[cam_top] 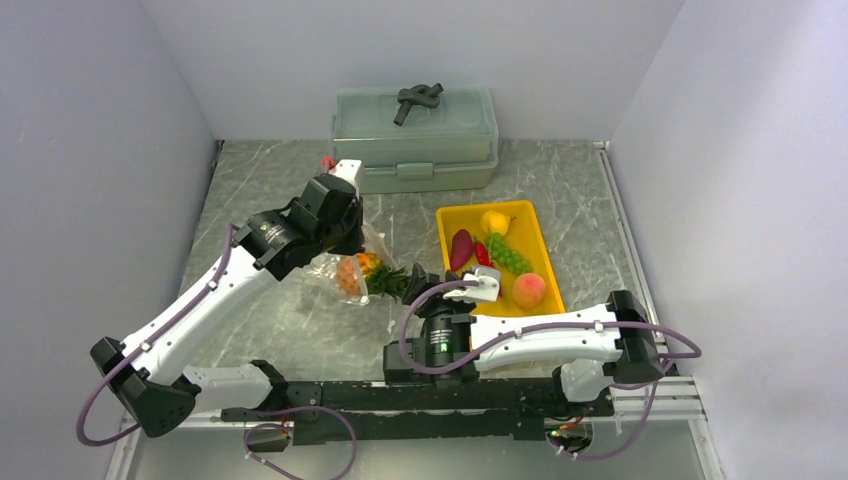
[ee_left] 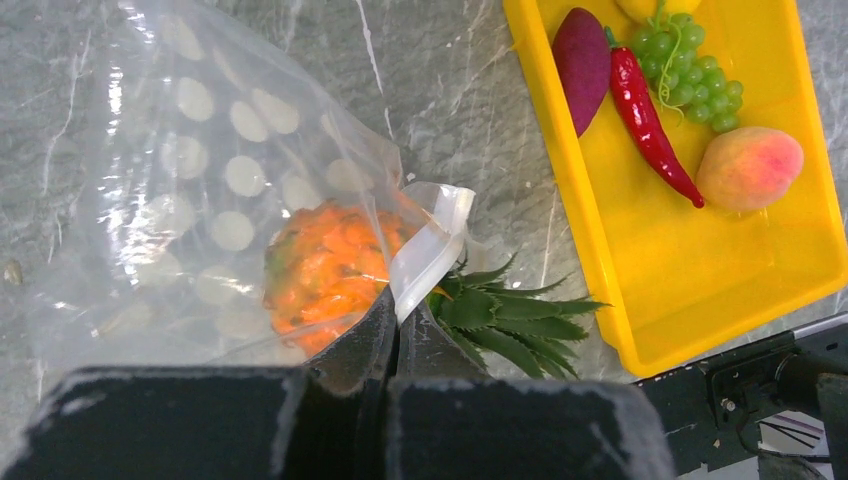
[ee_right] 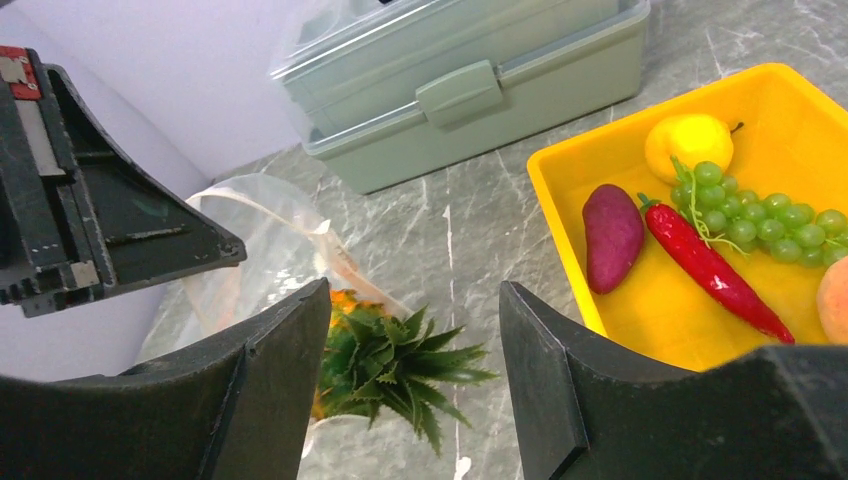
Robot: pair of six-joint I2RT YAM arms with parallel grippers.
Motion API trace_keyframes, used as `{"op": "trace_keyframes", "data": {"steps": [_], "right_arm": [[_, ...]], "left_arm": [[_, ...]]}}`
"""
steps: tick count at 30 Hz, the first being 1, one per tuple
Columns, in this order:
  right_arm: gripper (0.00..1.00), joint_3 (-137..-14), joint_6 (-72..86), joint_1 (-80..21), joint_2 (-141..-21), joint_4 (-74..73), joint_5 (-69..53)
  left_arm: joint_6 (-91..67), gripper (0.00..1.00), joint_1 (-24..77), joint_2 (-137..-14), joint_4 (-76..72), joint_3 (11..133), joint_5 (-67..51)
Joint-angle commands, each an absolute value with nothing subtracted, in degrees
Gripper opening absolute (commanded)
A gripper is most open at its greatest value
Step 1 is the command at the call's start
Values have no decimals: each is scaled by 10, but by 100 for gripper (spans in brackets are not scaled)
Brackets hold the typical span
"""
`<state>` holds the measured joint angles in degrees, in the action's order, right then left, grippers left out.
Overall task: Place the food in the zip-top bag and seal the zipper
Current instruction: Place the fake fruit in the zipper food storage bag.
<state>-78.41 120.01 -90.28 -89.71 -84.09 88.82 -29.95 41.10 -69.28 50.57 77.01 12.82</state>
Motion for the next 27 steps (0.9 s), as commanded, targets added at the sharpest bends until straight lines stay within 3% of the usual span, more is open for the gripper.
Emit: {"op": "trace_keyframes", "data": {"steps": [1,11,14,19,27], "right_arm": [[66,-796,1339,-912,-867,-859,924],[68,-801,1163,-914,-801,-839,859],[68,-760,958,-913,-754,-653,836],[65,-556,480,-855,-609,-114,673],[67,-574,425,-768,-619,-138,515]], "left_arm": [[-266,0,410,-672,461,760,108],[-237,0,409,-653,440,745,64],[-234,0,410,-655,442,748,59],[-234,0,410,-658,444,753,58],[-233,0,410,-659,450,757,54]]}}
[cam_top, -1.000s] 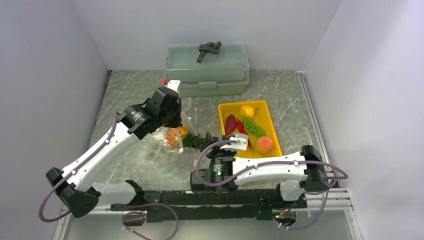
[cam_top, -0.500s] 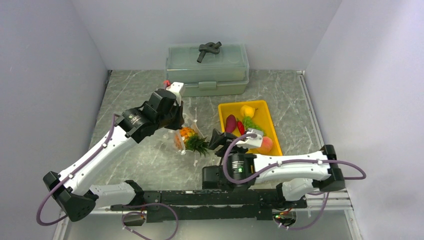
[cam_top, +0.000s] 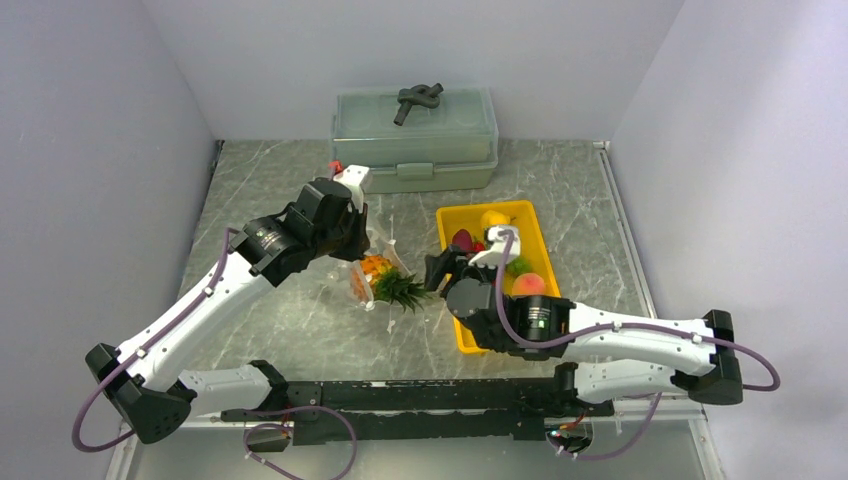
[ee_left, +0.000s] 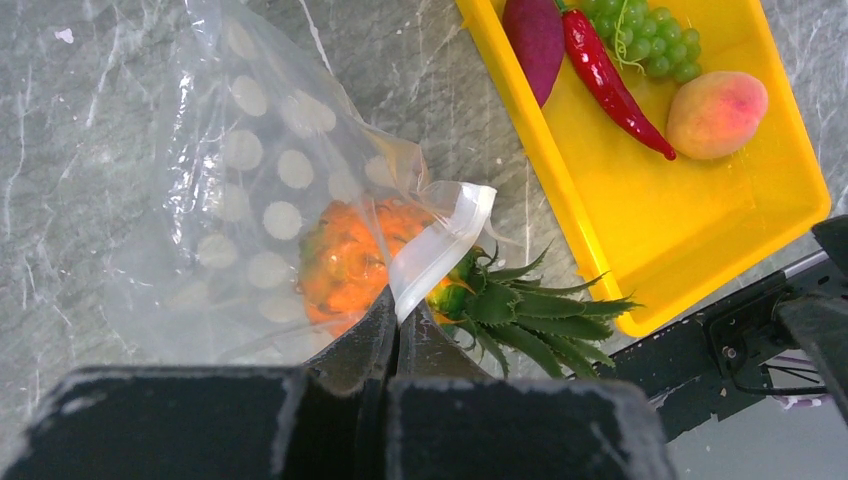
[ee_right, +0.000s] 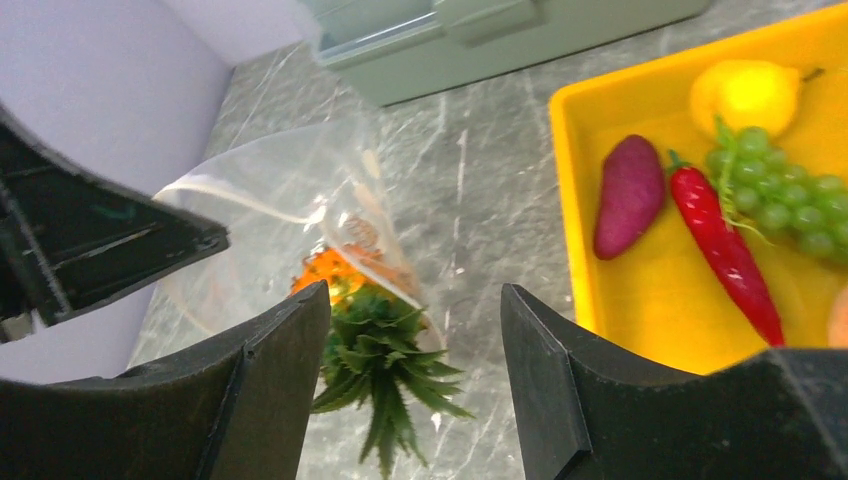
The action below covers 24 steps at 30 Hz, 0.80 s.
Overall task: Place the food in the zip-top bag and seal the zipper
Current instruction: Place the fake fruit in the zipper food storage bag, then adjust the zipper food storage bag at the center of the board.
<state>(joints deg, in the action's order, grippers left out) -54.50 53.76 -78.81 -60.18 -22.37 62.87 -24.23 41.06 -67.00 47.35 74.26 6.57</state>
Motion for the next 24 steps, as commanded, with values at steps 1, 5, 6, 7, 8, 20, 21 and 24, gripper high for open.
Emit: {"op": "trace_keyframes", "data": {"steps": [1,5,6,7,8,20,21,24], "right_arm": [[68,-572,413,-757,-623,-128,481],[68,-576,379,-697,-638,-121,355],[68,-579,369,-686,-643,-120,327],[68,-585,364,-676,-649,-125,305],[68,-591,355,-668,-653,-130,287],[60,-631,318,-630,-720,-136,168],[59,-633,320,-628,-727,-136,168],[56,-644,319,-621,-748,-141,179]], "left_arm": [[-232,0,410,-658,449,757,51],[-229,0,409,-658,452,762,48],[-228,0,409,-657,455,763,46],[-227,0,409,-657,456,763,45],[-226,0,409,-657,456,764,43],[-219,0,410,-660,466,774,32],[-219,0,410,-660,467,775,30],[-218,0,410,-659,468,777,24]]}}
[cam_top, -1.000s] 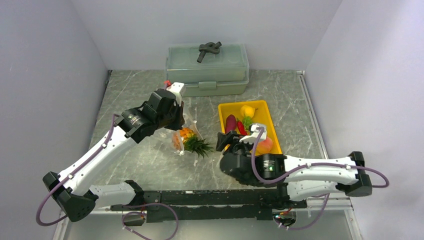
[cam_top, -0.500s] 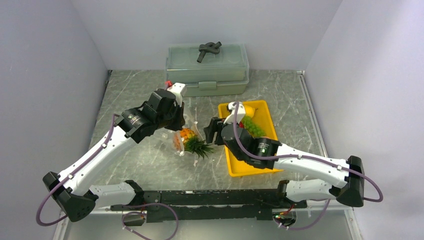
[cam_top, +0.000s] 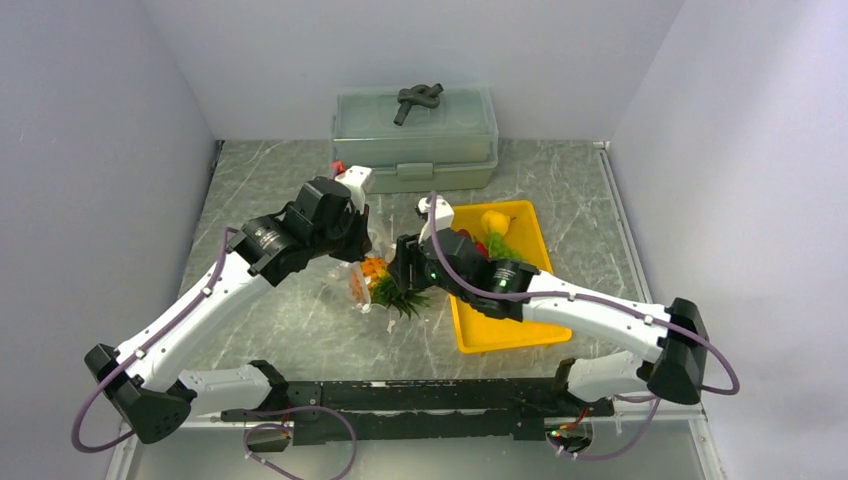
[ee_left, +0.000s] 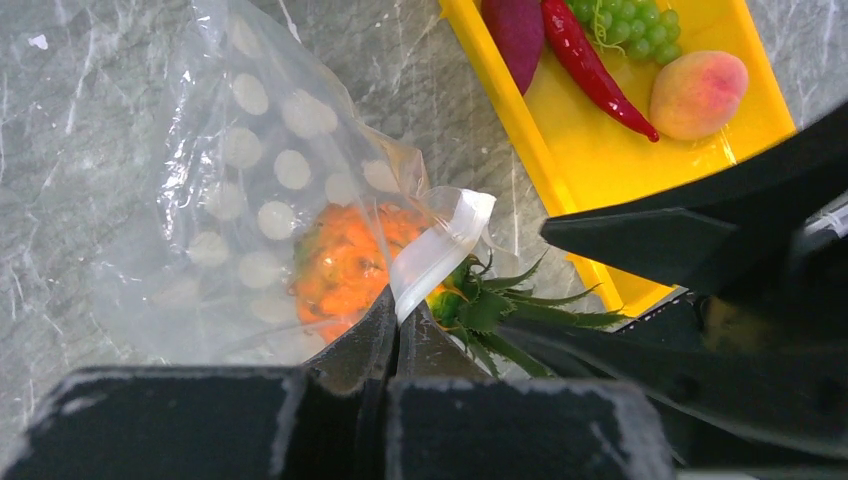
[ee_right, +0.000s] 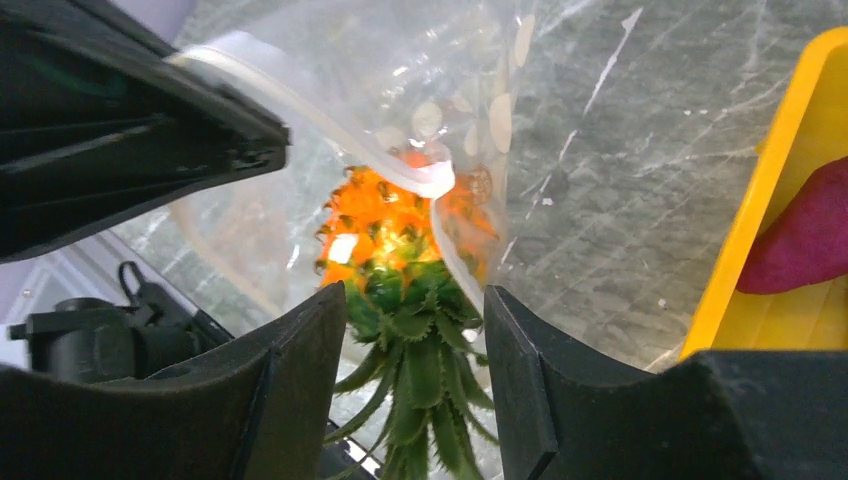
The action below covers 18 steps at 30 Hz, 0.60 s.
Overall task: Place the food in the zip-top bag and seal the zipper
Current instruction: Adjust the zipper food storage bag at the center of the board.
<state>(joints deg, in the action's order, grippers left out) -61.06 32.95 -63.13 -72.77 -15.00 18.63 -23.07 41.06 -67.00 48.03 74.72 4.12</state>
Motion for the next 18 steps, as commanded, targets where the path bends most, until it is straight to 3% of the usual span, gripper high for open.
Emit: {"op": "trace_keyframes", "data": {"steps": [1,9,15,18], "right_arm": [[55,-649,318,-619,-753,-144,183],[47,-671,313,-592,-804,-128,178],[31,-687,308,-579,-836,-122,199],[19,-685,303,-577,-837,-108,214]], "left_arm": [[-218,0,409,-658,466,776,21],[-209,0,410,-650,455,771,-8],[-205,0,410,-635,450,763,-18],[-204,0,409,-629,452,761,-18]]}}
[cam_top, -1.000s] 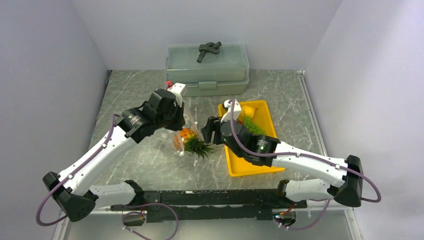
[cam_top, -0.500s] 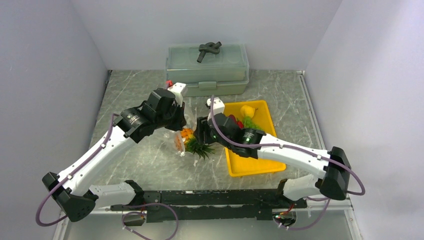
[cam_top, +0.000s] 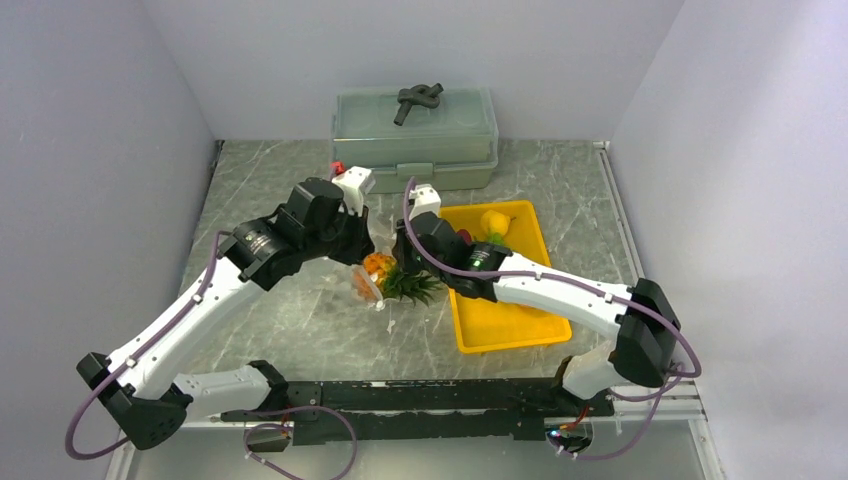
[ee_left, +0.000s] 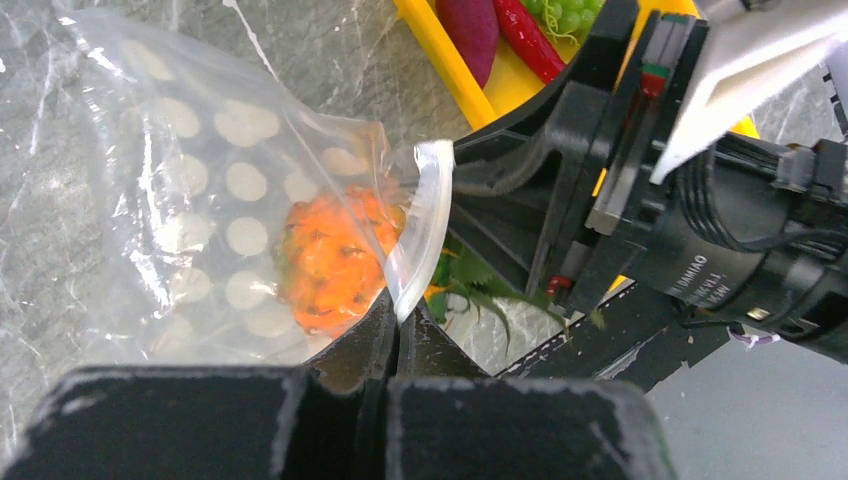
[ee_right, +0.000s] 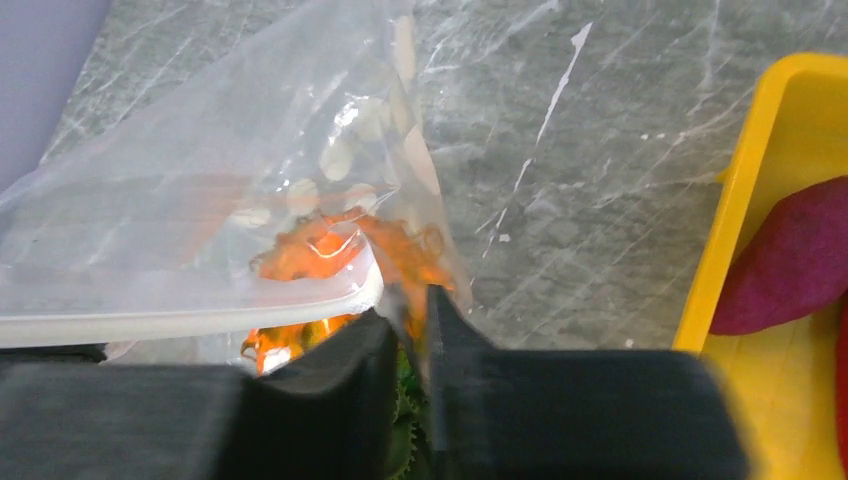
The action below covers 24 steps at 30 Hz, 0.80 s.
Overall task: Place the food in the zip-top bag and seal the zipper
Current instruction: Adjust the zipper food storage bag at the center of the board.
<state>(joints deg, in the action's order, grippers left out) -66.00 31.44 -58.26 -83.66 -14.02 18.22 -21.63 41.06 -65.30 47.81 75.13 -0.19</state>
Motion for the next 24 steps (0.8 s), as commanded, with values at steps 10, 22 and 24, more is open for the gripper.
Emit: {"op": "trace_keyframes", "data": {"steps": [10,22,24], "right_arm": [[0,-739,258,-577,-808,-168,239],[0,-809,244,-586,-762,-274,249],[0,-824,245,-587,-770,-295,252]], "left_arm": [[-211,0,409,-618,465,749,-2],[-225,0,409,-568,413,685,18],[-227,0,410,-565,407,682,11]]}}
